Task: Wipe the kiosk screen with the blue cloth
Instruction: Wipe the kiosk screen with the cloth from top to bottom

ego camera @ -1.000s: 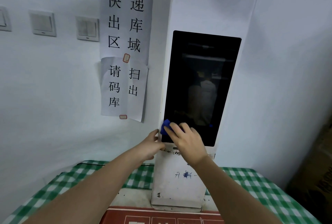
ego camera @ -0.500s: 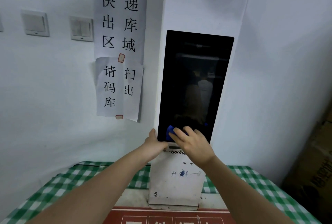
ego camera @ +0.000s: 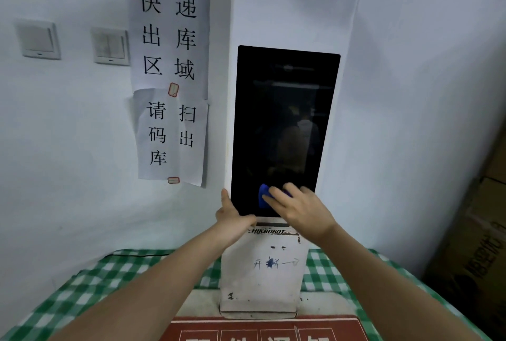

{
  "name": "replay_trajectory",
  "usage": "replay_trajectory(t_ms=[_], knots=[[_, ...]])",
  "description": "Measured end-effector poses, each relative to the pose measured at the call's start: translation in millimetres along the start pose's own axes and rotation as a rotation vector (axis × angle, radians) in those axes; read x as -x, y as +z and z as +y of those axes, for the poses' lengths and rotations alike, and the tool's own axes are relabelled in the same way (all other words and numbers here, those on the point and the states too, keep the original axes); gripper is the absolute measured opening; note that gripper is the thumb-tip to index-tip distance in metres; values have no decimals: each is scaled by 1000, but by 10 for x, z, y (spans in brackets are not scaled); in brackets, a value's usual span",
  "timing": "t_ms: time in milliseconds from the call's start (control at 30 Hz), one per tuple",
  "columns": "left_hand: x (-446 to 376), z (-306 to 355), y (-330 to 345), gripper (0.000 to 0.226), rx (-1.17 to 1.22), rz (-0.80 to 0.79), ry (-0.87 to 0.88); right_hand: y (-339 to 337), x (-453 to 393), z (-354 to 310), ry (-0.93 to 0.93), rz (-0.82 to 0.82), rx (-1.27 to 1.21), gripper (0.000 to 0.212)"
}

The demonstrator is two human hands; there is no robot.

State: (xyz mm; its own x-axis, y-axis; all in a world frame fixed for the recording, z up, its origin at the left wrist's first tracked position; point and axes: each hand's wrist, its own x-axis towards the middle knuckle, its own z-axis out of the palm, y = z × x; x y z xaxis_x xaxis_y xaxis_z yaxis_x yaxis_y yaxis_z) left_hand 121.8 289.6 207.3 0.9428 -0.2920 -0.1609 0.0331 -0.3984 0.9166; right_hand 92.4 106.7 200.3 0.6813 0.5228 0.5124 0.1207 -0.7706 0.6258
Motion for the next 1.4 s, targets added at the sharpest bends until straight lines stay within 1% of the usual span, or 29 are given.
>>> replay_trajectory(t_ms=[67,133,200,300,333,433,467,533,600,633,700,767,800,833,900,933,1033,1100,1233,1267,1333,1400], knots=[[-13,-6,-2,102,-20,-2,-6,-57,-45,137,135,78,-14,59],[-28,-10,5,103,-33,-10,-16,-65,-42,145,267,133,-61,62],[-34,-8,18,103,-43,-4,-25,-12,27,60,317,139,-109,68],[-47,-9,22,103,-57,-4,-33,60,154,-13,250,54,-123,79],[-54,-10,18,103,-61,-10,-36,59,180,6,202,38,-105,79],[-60,-12,6,104,-76,-33,-50,-4,175,140,97,40,-40,66],[-63,-13,6,104,-77,-39,-54,-35,158,194,111,58,-24,62],[-77,-16,11,105,-74,-46,-59,-68,135,269,231,124,-30,57],[-94,-21,26,105,-68,-44,-61,-62,153,233,349,175,-58,57],[-99,-22,36,106,-67,-38,-63,-30,182,178,374,180,-75,59],[-102,-21,58,106,-66,-27,-69,71,283,55,333,121,-98,66],[-108,-25,68,106,-64,-25,-74,136,397,-14,193,12,-77,73],[-114,-25,69,106,-65,-25,-75,137,425,10,146,-11,-57,73],[-121,-28,63,106,-68,-26,-77,118,426,66,137,0,-39,68],[-142,-41,51,106,-76,-29,-78,60,382,196,225,88,-18,54],[-153,-49,51,107,-79,-33,-77,30,354,254,289,134,-17,52],[-176,-66,61,108,-81,-33,-79,15,350,294,421,196,-45,58],[-173,-70,63,107,-78,-30,-77,68,428,216,423,168,-71,65],[-168,-72,57,106,-80,-37,-69,151,638,162,248,-27,-64,78],[-170,-77,53,106,-82,-40,-68,136,646,194,215,-49,-51,78],[-174,-87,45,106,-85,-43,-69,64,596,278,229,-19,-33,74],[-175,-92,48,107,-83,-45,-68,-7,504,352,363,73,-53,67]])
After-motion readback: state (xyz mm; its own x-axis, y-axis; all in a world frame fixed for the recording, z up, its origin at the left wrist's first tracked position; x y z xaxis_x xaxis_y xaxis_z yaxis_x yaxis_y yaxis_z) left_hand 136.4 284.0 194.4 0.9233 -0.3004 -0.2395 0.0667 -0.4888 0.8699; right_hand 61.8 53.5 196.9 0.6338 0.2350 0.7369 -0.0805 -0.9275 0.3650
